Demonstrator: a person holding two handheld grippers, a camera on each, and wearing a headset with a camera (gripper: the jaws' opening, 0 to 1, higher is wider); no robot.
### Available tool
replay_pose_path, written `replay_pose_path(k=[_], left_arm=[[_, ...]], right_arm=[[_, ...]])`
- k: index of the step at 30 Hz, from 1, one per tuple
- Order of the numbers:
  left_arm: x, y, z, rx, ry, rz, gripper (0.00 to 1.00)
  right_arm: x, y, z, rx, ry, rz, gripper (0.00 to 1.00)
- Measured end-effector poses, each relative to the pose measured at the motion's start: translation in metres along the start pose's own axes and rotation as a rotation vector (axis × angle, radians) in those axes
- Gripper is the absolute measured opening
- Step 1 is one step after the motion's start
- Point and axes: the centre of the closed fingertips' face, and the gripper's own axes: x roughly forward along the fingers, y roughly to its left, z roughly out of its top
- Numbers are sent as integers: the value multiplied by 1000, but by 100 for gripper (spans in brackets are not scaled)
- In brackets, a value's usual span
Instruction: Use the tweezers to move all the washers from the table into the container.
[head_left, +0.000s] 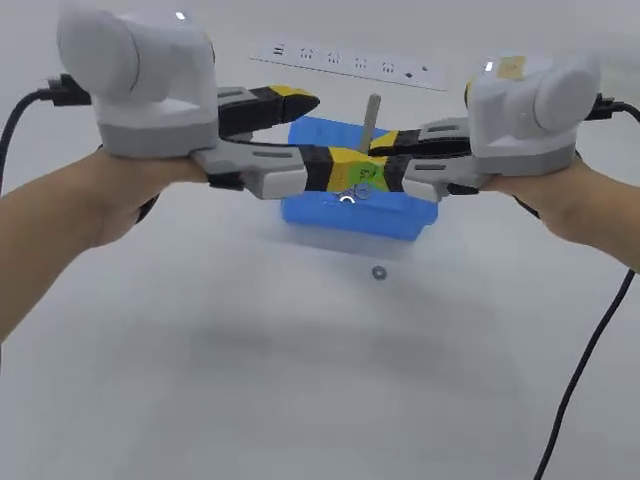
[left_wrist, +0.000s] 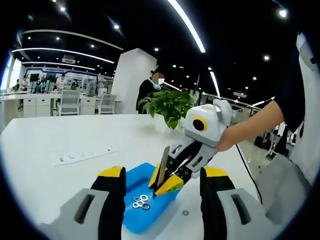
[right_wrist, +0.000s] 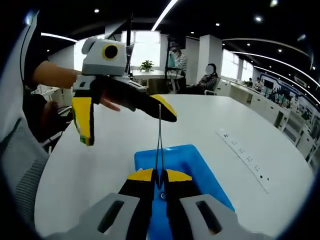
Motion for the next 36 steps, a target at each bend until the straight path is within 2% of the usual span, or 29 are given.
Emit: replay_pose_path(k=[2, 4, 6, 7, 10, 12, 15, 17, 25, 31, 34, 35, 36], left_arm=[[4, 1, 4, 17, 6, -24, 58], [8, 1, 6, 26, 22, -55, 57], [10, 1, 7, 47, 38, -63, 55], [11, 0, 8, 68, 41, -76, 52], [13, -3, 10, 63, 41, -104, 37], [14, -11, 12, 93, 51, -143, 29], [15, -17, 13, 105, 64, -171, 26], [14, -17, 13, 126, 74, -176, 24], [10, -21, 20, 155, 70, -237, 9], [8, -26, 21, 237, 86, -263, 6], [7, -31, 21, 334, 104, -254, 4], [8, -34, 23, 337, 102, -253, 4], [8, -35, 24, 367, 103, -251, 4]], right_arm=[[0, 1, 1, -2, -6, 4, 8], [0, 1, 3, -7, -7, 8, 8], [1, 2, 5, -12, -11, 12, 8], [0, 2, 6, -13, -13, 14, 8], [0, 4, 8, -22, -18, 21, 8], [0, 5, 8, -31, -14, 25, 8], [0, 6, 6, -36, -8, 30, 8], [-1, 6, 5, -37, -4, 31, 8], [-5, 9, 6, -47, 1, 37, 8], [-6, 11, 8, -56, 0, 42, 8], [-7, 11, 10, -62, -1, 34, 9], [-8, 11, 11, -61, -6, 31, 10], [-9, 11, 13, -64, -10, 28, 10]])
